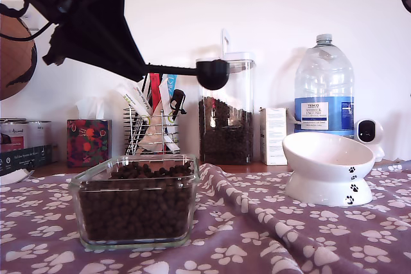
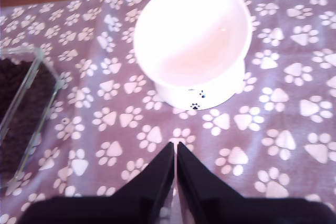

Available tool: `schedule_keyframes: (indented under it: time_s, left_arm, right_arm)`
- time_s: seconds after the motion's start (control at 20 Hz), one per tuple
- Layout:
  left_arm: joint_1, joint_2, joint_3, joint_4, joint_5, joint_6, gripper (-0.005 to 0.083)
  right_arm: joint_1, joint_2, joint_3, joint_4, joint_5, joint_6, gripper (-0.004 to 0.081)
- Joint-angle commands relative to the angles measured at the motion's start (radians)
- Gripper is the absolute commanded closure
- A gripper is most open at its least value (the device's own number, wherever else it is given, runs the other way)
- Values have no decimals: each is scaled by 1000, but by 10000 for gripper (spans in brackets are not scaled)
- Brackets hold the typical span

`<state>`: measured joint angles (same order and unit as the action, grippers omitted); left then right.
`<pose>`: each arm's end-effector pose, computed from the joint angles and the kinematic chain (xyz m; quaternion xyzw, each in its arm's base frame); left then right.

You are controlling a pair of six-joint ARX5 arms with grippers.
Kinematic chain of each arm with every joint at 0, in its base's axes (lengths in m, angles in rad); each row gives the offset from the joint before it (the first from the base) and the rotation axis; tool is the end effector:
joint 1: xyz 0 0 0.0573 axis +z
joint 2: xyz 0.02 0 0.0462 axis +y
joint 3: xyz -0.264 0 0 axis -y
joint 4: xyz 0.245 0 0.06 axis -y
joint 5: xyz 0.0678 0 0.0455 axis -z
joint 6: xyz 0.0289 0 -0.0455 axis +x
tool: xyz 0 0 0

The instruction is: Measure one spoon of cat food and pour it into the food bowl

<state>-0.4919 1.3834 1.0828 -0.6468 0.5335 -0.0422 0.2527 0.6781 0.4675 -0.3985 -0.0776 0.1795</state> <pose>0.2370 -0.1436 0.2724 -0.0258 0.4652 -0.4268 0.7751 0.1406 0.0386 0.2213 0.0582 0.3116 0.1294 0.9396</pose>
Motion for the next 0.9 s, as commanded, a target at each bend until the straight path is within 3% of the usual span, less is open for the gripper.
schedule_keyframes:
  time_s: [0.0, 0.3, 0.6, 0.85]
  left_arm:
    - [-13, 24, 7, 38, 8, -17, 797]
    - [-68, 108, 136, 33, -3, -41, 797]
    - [-155, 294, 377, -64, -87, -36, 797]
    - [-203, 464, 571, -124, -105, -28, 797]
  right_arm:
    - [-18, -1, 24, -11, 1, 2, 780]
    - [-27, -1, 96, -97, 0, -12, 780]
    - [-29, -3, 200, -237, 0, -75, 780]
    - [-29, -3, 300, -382, 0, -116, 780]
